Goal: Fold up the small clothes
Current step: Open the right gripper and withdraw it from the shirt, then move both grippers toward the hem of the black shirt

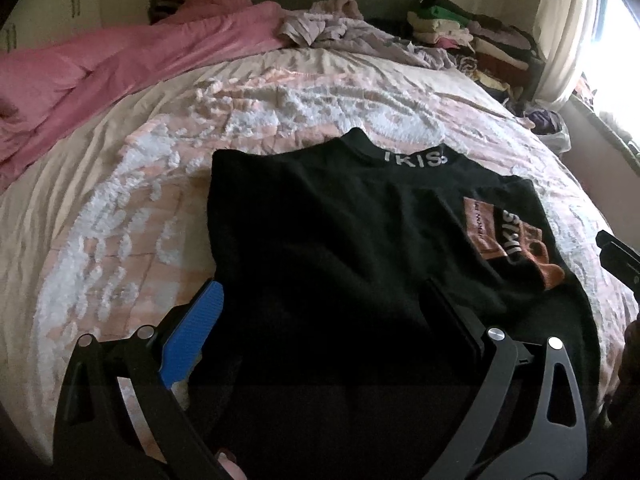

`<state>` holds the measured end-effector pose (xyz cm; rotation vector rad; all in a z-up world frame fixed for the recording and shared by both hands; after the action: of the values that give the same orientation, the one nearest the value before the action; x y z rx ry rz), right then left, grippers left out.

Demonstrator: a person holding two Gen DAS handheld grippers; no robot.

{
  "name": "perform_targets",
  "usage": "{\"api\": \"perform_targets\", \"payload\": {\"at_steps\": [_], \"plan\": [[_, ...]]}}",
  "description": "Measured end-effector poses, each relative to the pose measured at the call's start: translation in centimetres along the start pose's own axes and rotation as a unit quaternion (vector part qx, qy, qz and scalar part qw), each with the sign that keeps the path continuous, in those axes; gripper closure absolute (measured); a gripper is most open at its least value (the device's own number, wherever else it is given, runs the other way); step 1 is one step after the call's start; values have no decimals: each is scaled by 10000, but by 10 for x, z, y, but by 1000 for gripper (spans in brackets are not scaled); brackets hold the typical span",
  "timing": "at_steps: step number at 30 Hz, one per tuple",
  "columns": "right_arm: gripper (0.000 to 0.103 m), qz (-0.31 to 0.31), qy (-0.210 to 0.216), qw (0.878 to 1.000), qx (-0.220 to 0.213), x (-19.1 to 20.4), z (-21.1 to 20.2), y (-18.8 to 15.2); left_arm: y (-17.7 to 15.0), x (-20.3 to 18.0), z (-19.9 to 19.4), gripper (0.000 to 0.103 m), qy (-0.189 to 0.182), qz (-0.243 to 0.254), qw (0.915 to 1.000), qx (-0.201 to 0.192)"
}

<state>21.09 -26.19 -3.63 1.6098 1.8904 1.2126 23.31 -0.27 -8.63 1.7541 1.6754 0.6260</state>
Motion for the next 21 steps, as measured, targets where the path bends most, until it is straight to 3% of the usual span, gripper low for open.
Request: {"api": "perform_targets", "payload": {"at_steps": [21], "plan": [[5,-48,9,9961,-880,13,-105,16,1,2,-60,10,-85,84,9992,-375]]}}
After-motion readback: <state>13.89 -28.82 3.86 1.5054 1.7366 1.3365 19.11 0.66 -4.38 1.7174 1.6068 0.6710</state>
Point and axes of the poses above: each gripper's, at about its wrist camera, not at the fingertips, and z roughly the way its jaws point, x to its left, y to its top, the point moved 6 cm from there along z, roughly the way its jaws point, and after that the axes turned 5 degrees about -x, right-handed, at the moved point
